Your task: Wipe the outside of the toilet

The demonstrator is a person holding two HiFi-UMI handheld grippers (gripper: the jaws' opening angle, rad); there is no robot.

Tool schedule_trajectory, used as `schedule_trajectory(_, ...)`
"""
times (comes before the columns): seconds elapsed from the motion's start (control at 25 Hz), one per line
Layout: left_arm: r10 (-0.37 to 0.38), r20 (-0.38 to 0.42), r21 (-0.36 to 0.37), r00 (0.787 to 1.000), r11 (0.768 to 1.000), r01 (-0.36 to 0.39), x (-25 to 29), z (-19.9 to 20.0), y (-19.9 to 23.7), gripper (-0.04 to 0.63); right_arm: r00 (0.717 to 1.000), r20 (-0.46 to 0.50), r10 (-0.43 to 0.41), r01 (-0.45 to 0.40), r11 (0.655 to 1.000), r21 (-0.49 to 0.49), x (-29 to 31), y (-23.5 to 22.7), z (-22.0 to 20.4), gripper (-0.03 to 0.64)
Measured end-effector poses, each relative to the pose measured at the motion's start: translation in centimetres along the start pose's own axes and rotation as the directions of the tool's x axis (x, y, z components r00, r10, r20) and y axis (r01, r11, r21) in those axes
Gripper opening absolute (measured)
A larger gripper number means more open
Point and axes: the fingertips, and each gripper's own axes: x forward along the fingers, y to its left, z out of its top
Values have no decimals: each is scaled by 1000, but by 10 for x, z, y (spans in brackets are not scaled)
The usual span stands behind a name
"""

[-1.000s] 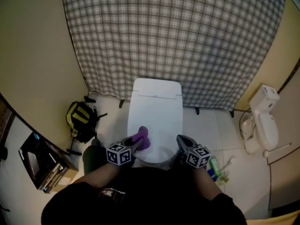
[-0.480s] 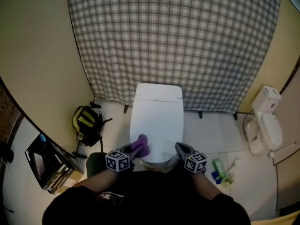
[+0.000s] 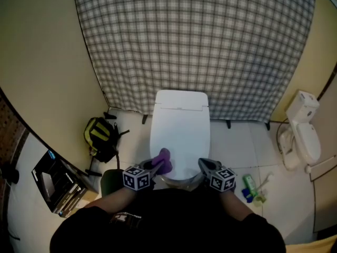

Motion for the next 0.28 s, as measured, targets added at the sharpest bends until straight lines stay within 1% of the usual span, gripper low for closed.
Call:
schedule_trajectory(0.12,4,-1,-12,1000,1000,-4,7,4,-1,92,1000,-10,6,-6,1000,5,-1,-7,3,-6)
schedule_trajectory(0.28,25,-9,-29,1000,999,-25,37,24,-6,92,999,-25,27,-27,1000,15,0,-36,24,-6)
